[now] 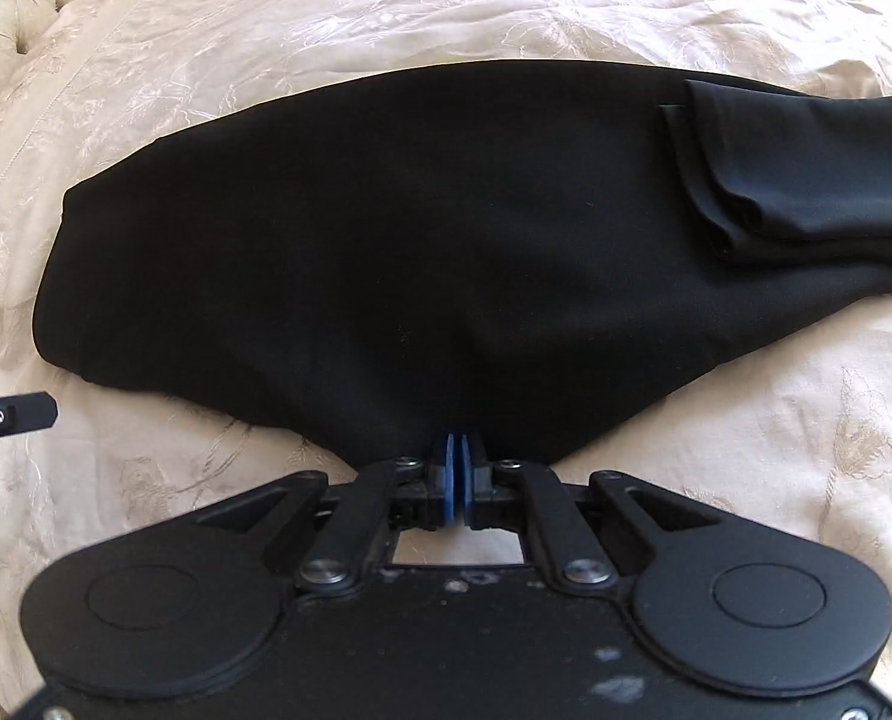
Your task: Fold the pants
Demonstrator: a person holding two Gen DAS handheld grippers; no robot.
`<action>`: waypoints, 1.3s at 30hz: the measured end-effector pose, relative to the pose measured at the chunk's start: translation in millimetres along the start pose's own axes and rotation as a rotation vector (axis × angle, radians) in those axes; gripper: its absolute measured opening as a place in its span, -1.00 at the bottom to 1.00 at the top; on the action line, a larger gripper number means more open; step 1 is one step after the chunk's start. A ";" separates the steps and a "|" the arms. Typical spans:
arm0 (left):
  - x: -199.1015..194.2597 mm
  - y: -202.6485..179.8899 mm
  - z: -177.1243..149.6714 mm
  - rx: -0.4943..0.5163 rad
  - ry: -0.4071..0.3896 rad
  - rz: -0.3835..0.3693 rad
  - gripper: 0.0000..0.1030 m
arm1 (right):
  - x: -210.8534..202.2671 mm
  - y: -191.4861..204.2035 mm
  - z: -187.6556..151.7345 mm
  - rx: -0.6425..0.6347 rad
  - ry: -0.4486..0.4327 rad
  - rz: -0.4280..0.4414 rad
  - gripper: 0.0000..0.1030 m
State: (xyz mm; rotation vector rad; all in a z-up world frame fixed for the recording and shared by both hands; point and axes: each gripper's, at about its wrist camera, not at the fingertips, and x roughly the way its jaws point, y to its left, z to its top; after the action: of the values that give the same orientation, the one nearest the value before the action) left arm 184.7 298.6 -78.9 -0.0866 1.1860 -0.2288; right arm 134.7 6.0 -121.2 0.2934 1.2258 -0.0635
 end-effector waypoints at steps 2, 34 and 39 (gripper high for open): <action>-0.5 8.9 2.7 -0.045 -0.022 -0.047 0.53 | 1.3 -0.2 0.6 -0.010 0.008 -0.005 -0.90; 68.2 52.4 20.5 -0.497 -0.071 -0.076 0.08 | 7.1 17.0 4.1 -0.077 0.047 -0.049 -0.90; 45.3 28.2 28.9 -0.344 -0.121 -0.059 -0.57 | -9.6 21.5 5.4 -0.076 0.008 -0.069 -0.85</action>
State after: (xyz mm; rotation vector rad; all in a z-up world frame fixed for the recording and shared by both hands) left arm 231.3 314.5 -114.4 -0.4315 1.0933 -0.0679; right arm 140.8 24.3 -106.6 0.1856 1.2430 -0.0751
